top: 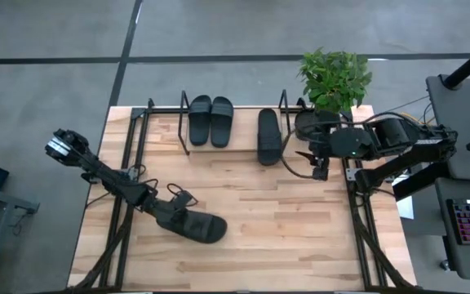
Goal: Pick and place slides into the shelf
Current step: Put the black slide on the shelf
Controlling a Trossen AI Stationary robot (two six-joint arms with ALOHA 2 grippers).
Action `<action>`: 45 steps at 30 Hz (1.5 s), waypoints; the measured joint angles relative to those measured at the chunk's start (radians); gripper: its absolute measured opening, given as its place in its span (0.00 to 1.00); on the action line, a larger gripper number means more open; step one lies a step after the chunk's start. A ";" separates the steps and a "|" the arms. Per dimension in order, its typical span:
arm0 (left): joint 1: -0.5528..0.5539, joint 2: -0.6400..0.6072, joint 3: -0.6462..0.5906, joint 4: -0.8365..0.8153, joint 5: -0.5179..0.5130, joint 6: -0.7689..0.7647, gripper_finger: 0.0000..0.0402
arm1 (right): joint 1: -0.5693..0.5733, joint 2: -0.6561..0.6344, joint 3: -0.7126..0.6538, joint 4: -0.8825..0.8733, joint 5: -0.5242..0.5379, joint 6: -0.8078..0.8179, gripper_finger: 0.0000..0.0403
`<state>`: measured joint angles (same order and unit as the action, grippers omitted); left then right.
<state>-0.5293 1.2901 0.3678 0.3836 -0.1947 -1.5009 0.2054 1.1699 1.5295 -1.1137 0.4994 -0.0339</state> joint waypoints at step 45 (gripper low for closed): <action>0.129 -0.019 0.317 0.028 0.049 0.461 0.00 | 0.394 0.180 -0.625 1.067 0.160 -1.354 0.48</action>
<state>-0.4002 1.2712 0.6848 0.4114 -0.1460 -1.0395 0.5995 1.3494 0.9048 -0.0463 0.6598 -1.3880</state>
